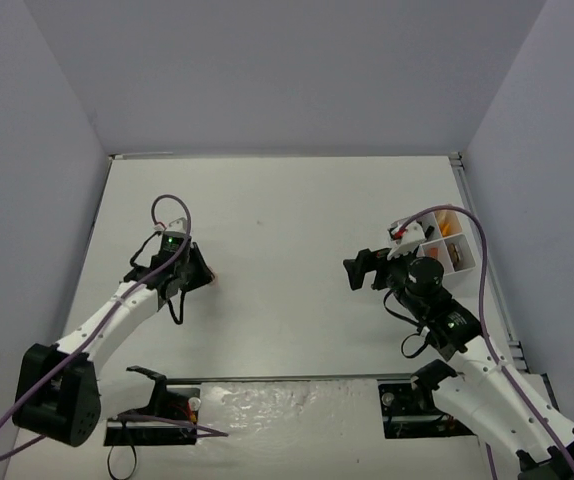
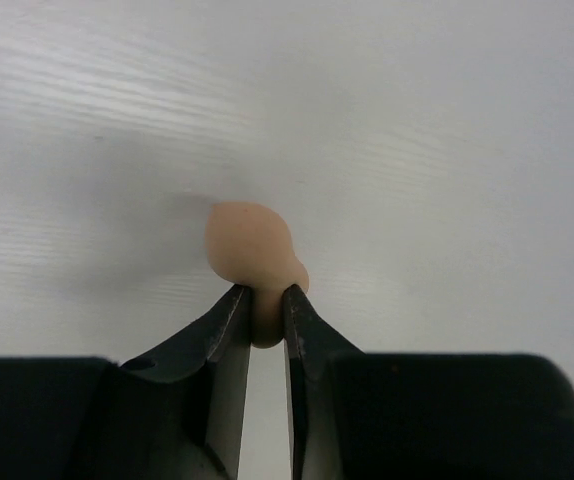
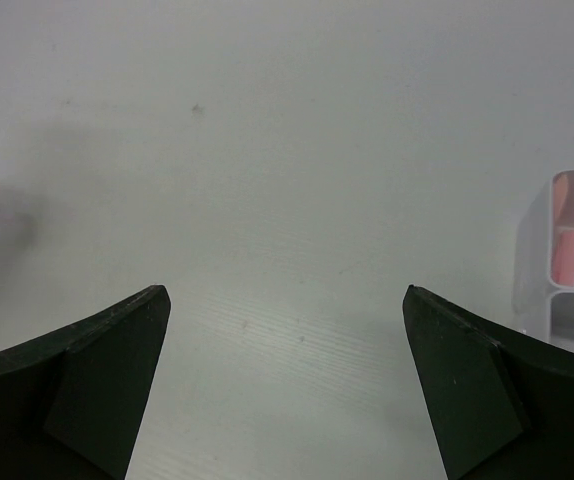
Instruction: Organize the makeup
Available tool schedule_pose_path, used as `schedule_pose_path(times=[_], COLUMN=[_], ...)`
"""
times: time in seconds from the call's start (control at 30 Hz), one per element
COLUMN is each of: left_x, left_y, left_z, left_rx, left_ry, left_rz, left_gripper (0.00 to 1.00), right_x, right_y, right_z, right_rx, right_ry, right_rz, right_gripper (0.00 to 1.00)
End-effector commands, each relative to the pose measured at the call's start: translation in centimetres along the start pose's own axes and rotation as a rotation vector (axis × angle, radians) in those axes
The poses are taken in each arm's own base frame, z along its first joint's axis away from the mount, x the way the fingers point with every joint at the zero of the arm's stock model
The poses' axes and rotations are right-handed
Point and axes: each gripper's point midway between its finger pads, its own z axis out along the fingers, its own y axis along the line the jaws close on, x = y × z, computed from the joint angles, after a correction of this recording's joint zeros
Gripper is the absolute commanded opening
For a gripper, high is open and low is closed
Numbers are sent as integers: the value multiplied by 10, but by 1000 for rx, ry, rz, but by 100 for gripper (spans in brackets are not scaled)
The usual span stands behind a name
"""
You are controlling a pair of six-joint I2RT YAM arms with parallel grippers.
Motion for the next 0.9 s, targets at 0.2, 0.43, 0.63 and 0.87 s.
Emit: schedule_pose_path(times=[0.2,0.43,0.63,0.87], left_x=[-20,10,33,35], left_y=[-168,-219,-246,-253], left_z=[-125,-177,-200,-220], left_rx=[873,1171,1286,1344], left_ry=[-349,-327,-309,-339], left_rz=[216,326,432,480], left_gripper=[10,10,11,11], right_x=[-42,-58,-58,-55], right_y=[105,148,177,184], right_z=[-7,-24,-32,-31], right_rx=[-538,-788,-879,-878], right_ry=[-3,-36,-22,-21], right_rz=[135,211,183,192], right_gripper=[98,92,89,83])
